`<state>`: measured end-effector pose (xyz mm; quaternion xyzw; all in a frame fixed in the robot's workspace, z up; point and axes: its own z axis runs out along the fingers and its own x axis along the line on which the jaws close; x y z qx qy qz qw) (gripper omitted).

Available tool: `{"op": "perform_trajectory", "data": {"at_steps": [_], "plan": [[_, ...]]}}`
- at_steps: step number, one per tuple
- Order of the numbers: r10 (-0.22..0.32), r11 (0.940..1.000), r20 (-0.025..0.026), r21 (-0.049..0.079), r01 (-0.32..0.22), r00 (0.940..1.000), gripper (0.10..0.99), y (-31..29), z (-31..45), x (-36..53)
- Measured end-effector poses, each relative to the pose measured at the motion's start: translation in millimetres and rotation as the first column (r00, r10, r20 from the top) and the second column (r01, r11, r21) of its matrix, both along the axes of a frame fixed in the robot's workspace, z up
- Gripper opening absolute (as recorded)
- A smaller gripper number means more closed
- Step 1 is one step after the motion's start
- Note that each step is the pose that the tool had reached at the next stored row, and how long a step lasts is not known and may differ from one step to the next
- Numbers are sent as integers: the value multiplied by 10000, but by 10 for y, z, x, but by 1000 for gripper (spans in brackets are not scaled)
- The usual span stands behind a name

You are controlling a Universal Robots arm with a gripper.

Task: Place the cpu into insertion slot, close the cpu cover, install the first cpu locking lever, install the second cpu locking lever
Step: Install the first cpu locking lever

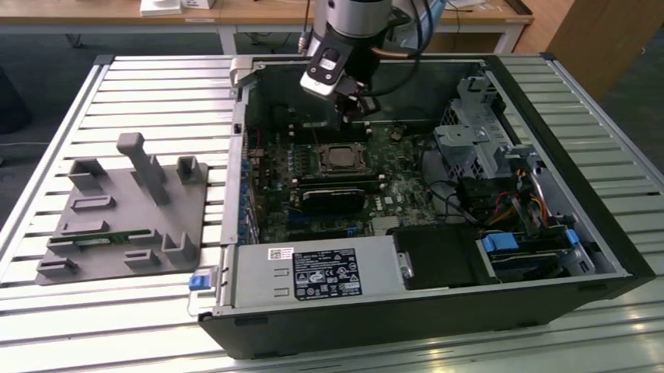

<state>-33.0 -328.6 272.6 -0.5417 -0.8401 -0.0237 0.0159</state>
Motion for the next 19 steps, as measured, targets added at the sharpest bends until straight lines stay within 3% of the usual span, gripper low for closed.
{"op": "perform_trajectory", "data": {"at_steps": [5, 9, 14, 19], "plan": [[914, 9958, 3, 1, -914, 9958, 110, 0, -3, 0], [1627, 9867, 4, 0, -1627, 9867, 110, 0, -6, 0], [2523, 9676, 4, 0, -2523, 9676, 110, 0, -9, 0], [3397, 9405, 5, 0, -3397, 9405, 110, 0, -12, 0]]}}
